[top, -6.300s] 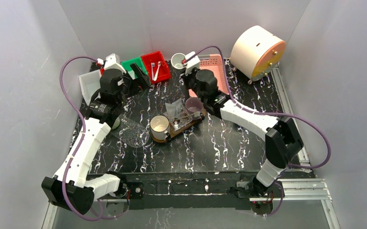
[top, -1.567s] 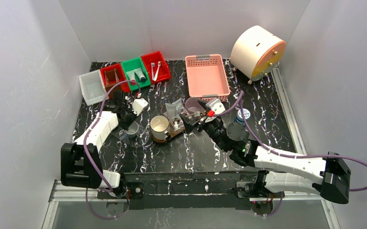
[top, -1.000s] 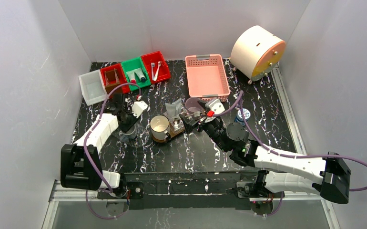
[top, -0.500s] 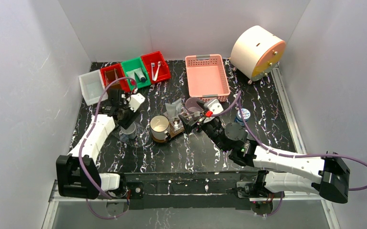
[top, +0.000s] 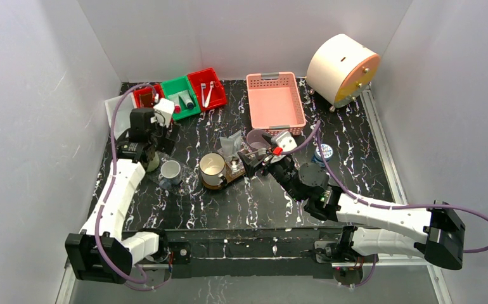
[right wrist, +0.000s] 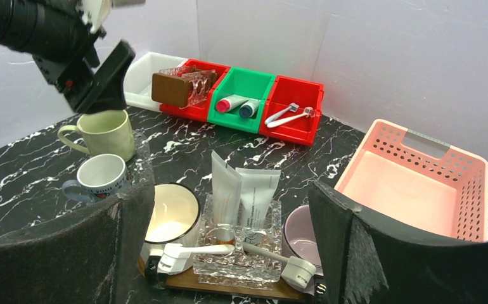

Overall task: Prepare toiletry sets of a toothbrush and toothpaste on the tray
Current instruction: Pick up the toothpaste holder from the storage box.

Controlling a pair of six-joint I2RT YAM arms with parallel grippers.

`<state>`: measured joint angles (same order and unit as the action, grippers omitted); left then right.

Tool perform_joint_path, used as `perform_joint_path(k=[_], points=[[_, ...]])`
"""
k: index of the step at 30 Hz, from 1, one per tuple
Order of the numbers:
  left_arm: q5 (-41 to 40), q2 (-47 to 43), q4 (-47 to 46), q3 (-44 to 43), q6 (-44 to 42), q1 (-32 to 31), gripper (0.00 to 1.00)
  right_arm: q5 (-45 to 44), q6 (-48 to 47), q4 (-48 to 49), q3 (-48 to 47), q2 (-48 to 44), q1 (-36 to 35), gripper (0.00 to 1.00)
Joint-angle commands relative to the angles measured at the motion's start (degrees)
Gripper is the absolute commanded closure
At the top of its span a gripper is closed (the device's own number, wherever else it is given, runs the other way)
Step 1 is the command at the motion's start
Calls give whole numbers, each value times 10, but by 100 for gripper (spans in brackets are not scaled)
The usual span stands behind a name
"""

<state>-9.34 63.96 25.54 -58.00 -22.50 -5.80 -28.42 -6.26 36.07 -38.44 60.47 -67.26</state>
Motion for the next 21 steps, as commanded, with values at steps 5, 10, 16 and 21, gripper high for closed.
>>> perform_joint_path(k=[5,10,16,21], points=[[-137,68,-46,-99,214,1,12,-42,-28,33,-1,-17,-1,1],[-162,122,-79,-131,299,22,12,-51,-38,38,0,-10,-1,1],[-144,222,-86,-205,357,45,17,-70,-57,46,1,0,-1,1],[-148,325,-58,-305,372,55,29,-84,-68,57,10,5,-1,1]])
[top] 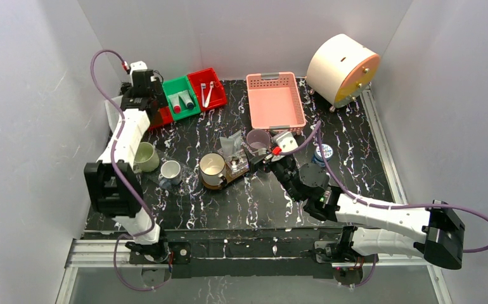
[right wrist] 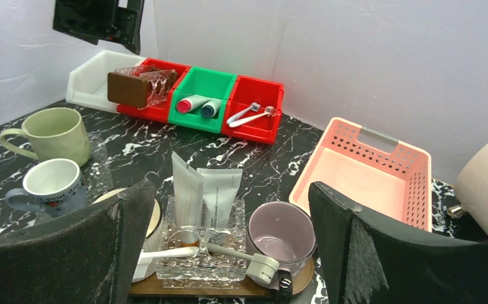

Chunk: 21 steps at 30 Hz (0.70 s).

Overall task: Prepare toiletry sets of a toothbrush and toothpaste on the tray
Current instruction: Pick up the toothpaste holder from the storage box.

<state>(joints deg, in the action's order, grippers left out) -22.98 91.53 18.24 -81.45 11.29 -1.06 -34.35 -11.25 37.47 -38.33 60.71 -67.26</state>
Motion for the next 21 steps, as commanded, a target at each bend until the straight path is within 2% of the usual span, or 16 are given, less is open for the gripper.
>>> perform_joint_path(k=[1,8,12,17,21], points=[[-13,68,20,-89,37,9,31,-25,-20,45,10,5,-1,1],[-14,195,65,-220,32,10,45,-40,-40,54,10,28,-1,1],[-11,249,89,-277,19,35,52,-46,-41,61,14,29,-1,1],[37,309,129,-335,21,50,63,-53,-42,71,19,29,-1,1],[93,333,133,-349,26,56,67,-60,-47,79,22,30,-1,1]])
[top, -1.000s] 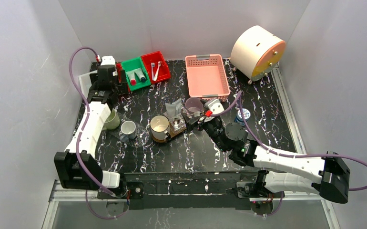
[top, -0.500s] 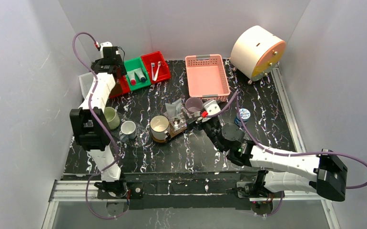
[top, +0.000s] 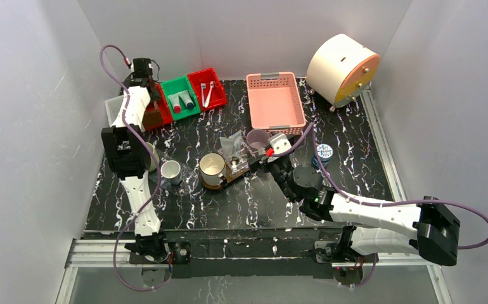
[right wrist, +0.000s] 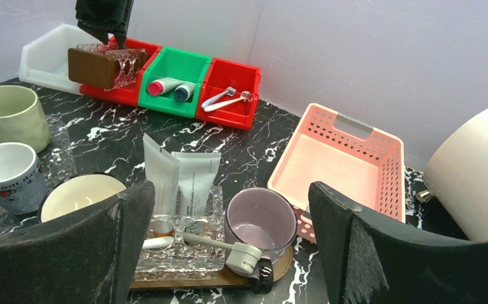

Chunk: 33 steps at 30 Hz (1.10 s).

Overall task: Prepare toiletry sets of a toothbrush and toothpaste on the tray
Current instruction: Pick up the toothpaste holder from the storage box.

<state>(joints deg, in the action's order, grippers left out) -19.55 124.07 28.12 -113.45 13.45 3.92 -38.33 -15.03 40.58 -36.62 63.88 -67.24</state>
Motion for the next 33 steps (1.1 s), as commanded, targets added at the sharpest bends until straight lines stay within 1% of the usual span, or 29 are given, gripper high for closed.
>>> perform_joint_path(k=[1,8,13,16,18,22,26,30,33], points=[[71,12,35,-32,9,8,67,-21,-9,49,6,-1,-1,1],[116,43,63,-64,28,18,69,-19,-8,47,4,5,-2,1],[122,45,67,-65,32,20,69,-17,-6,49,5,5,-2,1],[123,54,71,-66,32,20,72,-17,-5,48,5,4,-1,1],[127,61,75,-70,32,21,76,-16,-4,48,5,2,-2,1],[139,74,91,-95,34,22,89,-16,-4,47,4,3,-2,1],[147,60,104,-107,31,23,100,-17,-4,46,3,2,-2,1],[151,23,92,-99,36,25,100,-14,-4,43,2,0,-1,2],[172,-13,66,-72,47,28,100,-12,-1,34,-4,1,-1,1]])
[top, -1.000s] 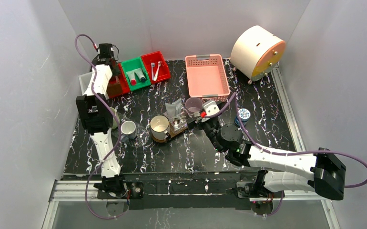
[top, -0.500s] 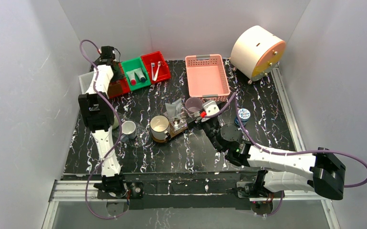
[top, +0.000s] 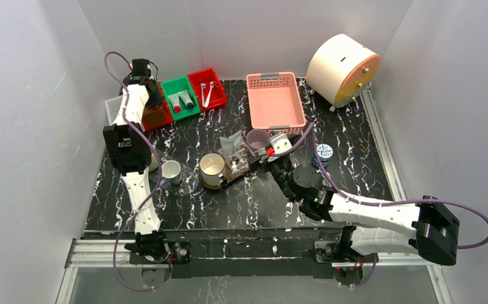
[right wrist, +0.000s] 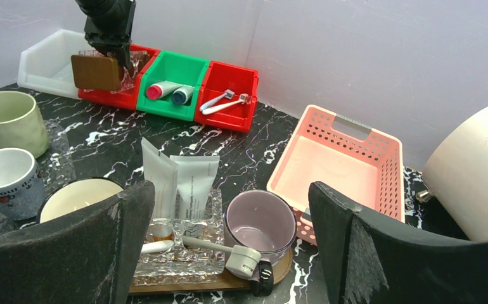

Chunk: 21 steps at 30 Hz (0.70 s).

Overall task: Prepare toiletry sets of a toothbrush and toothpaste on the tray
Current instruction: Pick up the toothpaste holder from the storage box.

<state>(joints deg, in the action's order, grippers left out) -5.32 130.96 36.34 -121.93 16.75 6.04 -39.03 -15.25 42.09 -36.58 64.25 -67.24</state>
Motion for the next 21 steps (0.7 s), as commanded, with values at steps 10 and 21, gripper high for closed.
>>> perform_joint_path(k=[10,21], points=[[53,-208,-128,153,74,15,100,3,17,-8,-20,-13,-2,1],[130,-410,-383,417,171,18,100,20,58,-55,-76,-3,-1,1]])
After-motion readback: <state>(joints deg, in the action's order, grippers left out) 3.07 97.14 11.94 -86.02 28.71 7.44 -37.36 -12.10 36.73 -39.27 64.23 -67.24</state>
